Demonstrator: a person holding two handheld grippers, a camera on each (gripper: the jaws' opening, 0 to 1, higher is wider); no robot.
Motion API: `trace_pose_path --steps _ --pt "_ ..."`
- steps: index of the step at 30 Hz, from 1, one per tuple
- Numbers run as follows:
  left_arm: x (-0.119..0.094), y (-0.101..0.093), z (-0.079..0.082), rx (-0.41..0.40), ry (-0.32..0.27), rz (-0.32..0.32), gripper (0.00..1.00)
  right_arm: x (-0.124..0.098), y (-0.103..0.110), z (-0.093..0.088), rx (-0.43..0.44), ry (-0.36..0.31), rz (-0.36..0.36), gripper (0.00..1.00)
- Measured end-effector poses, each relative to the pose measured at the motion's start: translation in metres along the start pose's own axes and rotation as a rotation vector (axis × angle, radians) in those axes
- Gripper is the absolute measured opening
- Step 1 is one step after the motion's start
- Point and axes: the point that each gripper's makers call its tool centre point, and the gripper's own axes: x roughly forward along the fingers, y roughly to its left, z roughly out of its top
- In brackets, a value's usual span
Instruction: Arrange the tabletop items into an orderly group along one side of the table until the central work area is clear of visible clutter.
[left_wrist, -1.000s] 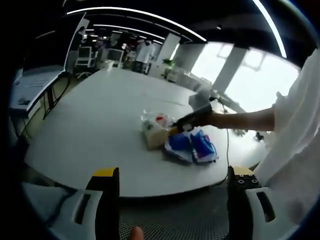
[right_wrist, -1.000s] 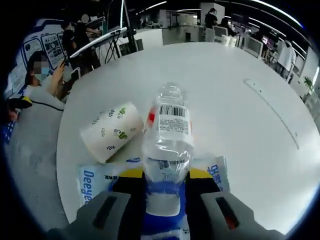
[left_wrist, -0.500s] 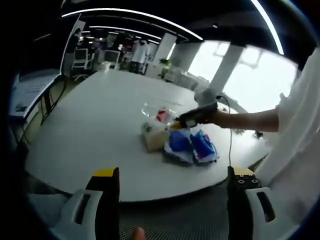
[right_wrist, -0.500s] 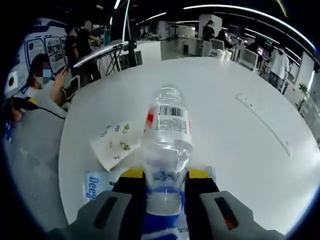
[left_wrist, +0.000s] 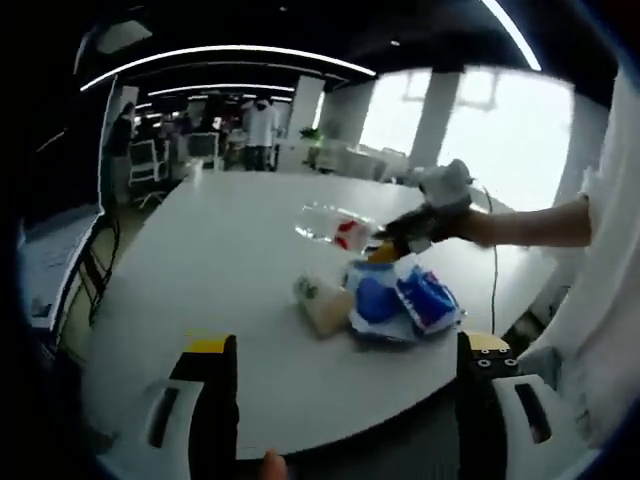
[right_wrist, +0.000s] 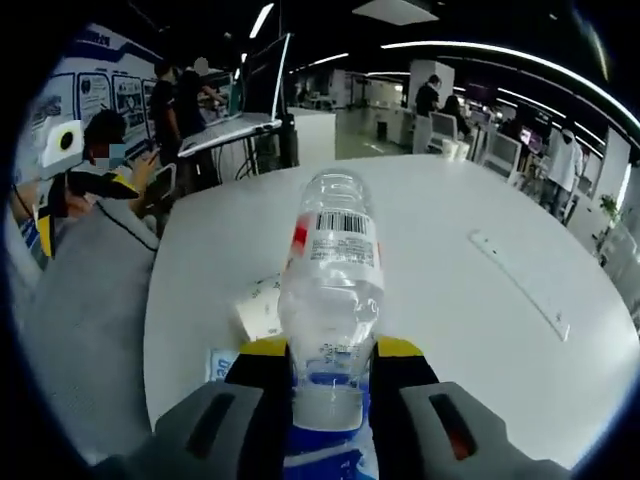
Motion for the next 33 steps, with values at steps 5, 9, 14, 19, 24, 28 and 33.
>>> trace_pose_path --steps 5,9,14,19,24,28,33 --pt "0.021 0.005 0.022 0.065 -0.011 -0.042 0.9 -0.01 0.006 -0.005 -0.057 0.012 0.022 0.25" --pt "0.037 0.003 0.037 0.126 -0.014 -0.084 0.9 -0.019 0.011 -0.005 -0.099 0.023 0.031 0.25" --pt "0.054 -0.001 0.052 0.167 -0.016 -0.132 0.91 -0.028 0.017 -0.004 -0.14 0.024 0.041 0.25" --pt "0.066 -0.005 0.067 0.201 -0.03 -0.174 0.91 -0.035 0.026 -0.003 -0.156 0.017 0.054 0.25" --pt "0.077 -0.013 0.068 0.272 -0.017 -0.22 0.92 -0.043 0.039 -0.004 -0.183 0.016 0.075 0.25" --pt "0.084 -0.019 0.063 0.315 0.008 -0.246 0.92 -0.05 0.049 -0.004 -0.193 0.006 0.094 0.25" --pt "0.092 -0.027 0.062 0.408 0.013 -0.263 0.93 -0.058 0.062 -0.003 -0.205 0.001 0.116 0.25"
